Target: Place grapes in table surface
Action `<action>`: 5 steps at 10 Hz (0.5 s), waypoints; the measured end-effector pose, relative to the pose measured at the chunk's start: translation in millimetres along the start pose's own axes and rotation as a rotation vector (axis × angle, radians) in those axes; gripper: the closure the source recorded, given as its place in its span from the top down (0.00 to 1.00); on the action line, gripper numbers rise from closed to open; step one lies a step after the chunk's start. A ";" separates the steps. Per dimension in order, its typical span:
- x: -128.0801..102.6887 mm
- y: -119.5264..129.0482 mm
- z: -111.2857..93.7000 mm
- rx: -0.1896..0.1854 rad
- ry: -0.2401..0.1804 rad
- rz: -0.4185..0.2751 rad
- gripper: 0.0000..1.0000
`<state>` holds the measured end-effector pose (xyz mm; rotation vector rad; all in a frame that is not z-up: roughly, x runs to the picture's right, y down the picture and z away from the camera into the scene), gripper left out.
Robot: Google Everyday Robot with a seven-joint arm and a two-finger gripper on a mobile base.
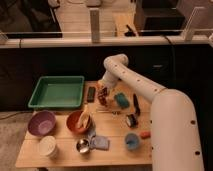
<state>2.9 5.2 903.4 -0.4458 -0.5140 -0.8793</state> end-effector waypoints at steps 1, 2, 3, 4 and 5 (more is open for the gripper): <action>-1.0 -3.5 -7.4 0.006 0.000 -0.002 0.00; -2.7 -7.0 -14.4 0.011 -0.001 -0.006 0.00; -4.0 -11.2 -25.6 0.021 -0.001 -0.008 0.00; -5.3 -13.9 -34.2 0.028 -0.004 -0.009 0.00; -6.4 -16.1 -40.6 0.036 -0.006 -0.010 0.00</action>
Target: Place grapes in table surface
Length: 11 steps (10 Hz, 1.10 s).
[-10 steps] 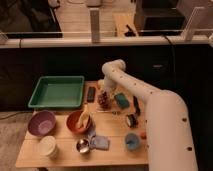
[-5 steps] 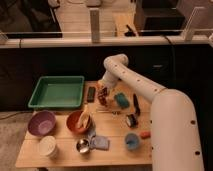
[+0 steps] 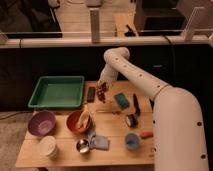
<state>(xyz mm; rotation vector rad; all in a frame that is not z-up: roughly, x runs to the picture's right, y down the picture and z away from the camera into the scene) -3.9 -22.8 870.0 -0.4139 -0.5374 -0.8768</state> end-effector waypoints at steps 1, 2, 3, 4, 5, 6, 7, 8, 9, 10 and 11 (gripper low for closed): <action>-0.5 -1.3 -4.1 0.005 0.000 0.000 0.00; -0.8 -2.3 -9.9 0.013 0.003 -0.001 0.00; -1.2 -3.3 -13.4 0.019 0.005 -0.001 0.00; -0.9 -3.5 -14.8 0.020 0.007 0.000 0.00; 0.2 -3.0 -13.3 0.019 0.004 0.007 0.00; 1.4 -1.4 -10.2 0.014 0.003 0.011 0.00; 3.1 -0.4 -6.5 0.011 0.002 0.016 0.00; 5.4 0.9 -1.1 0.006 0.000 0.021 0.00; 7.3 2.5 4.9 0.002 -0.004 0.027 0.00; 10.4 4.7 11.0 -0.002 -0.009 0.031 0.00; 13.1 7.7 17.2 -0.006 -0.015 0.033 0.00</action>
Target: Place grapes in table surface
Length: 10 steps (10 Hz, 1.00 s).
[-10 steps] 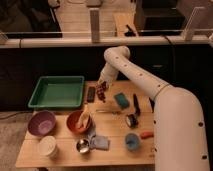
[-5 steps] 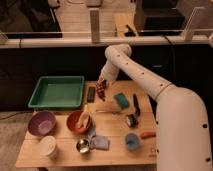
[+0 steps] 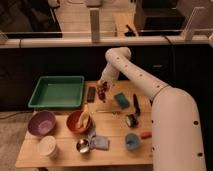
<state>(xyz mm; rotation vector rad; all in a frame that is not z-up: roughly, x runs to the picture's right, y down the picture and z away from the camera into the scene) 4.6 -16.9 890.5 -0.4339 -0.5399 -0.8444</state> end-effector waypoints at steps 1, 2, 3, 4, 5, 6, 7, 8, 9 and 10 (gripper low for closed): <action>2.6 3.3 8.7 -0.006 -0.006 0.001 0.00; 4.0 4.9 13.6 -0.009 -0.008 0.000 0.00; 5.1 6.9 21.3 -0.013 -0.012 -0.002 0.00; 5.6 7.9 28.1 -0.016 -0.016 -0.007 0.00; 5.0 8.4 32.8 -0.018 -0.021 -0.011 0.00; 3.9 9.1 38.6 -0.020 -0.024 -0.017 0.03; 1.7 10.0 43.6 -0.023 -0.024 -0.023 0.11; 0.5 12.1 48.3 -0.026 -0.022 -0.028 0.21; -1.1 14.8 55.2 -0.032 -0.022 -0.034 0.31; -2.5 15.4 60.1 -0.035 -0.022 -0.037 0.41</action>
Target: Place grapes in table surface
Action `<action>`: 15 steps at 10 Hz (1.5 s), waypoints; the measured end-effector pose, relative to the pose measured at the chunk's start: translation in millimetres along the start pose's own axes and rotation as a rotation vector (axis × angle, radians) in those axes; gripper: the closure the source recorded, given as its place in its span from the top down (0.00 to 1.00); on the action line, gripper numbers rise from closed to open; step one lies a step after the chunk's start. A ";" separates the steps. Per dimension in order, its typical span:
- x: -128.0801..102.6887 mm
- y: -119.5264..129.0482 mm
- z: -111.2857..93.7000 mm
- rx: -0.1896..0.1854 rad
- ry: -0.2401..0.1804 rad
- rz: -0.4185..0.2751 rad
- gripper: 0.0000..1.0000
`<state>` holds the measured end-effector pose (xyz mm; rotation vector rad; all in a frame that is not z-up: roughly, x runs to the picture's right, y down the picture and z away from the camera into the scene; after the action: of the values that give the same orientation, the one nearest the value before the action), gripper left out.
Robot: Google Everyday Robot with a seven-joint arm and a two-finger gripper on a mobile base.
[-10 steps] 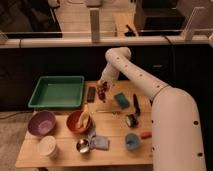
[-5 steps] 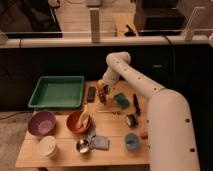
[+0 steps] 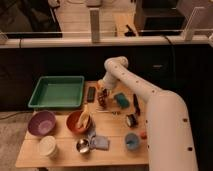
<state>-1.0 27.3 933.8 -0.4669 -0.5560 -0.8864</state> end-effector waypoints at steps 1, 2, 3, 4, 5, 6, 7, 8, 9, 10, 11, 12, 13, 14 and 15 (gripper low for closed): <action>-2.2 -1.0 3.2 -0.005 -0.001 -0.005 0.52; -3.5 -1.2 5.7 -0.009 -0.002 -0.007 0.61; -3.1 0.2 9.5 -0.014 -0.003 -0.004 0.72; -2.2 1.2 11.8 -0.020 -0.002 0.000 0.79; -1.8 1.7 13.7 -0.024 -0.003 0.002 0.80; -0.5 2.6 14.9 -0.027 -0.002 0.005 0.80; 0.6 3.6 15.7 -0.032 -0.001 0.008 0.80; 1.3 4.7 16.2 -0.036 -0.001 0.011 0.80; 2.0 4.7 15.9 -0.037 0.002 0.013 0.80; 2.6 4.3 14.8 -0.036 0.007 0.013 0.80; 2.5 3.7 12.6 -0.039 0.015 0.012 0.80; 2.2 3.1 11.1 -0.041 0.021 0.011 0.80; 1.3 1.9 9.7 -0.043 0.026 0.009 0.80; 0.1 0.3 7.8 -0.047 0.034 0.006 0.80; -0.1 -0.6 6.2 -0.048 0.039 0.004 0.80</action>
<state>-3.1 30.7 938.6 -0.4932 -0.4984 -0.9048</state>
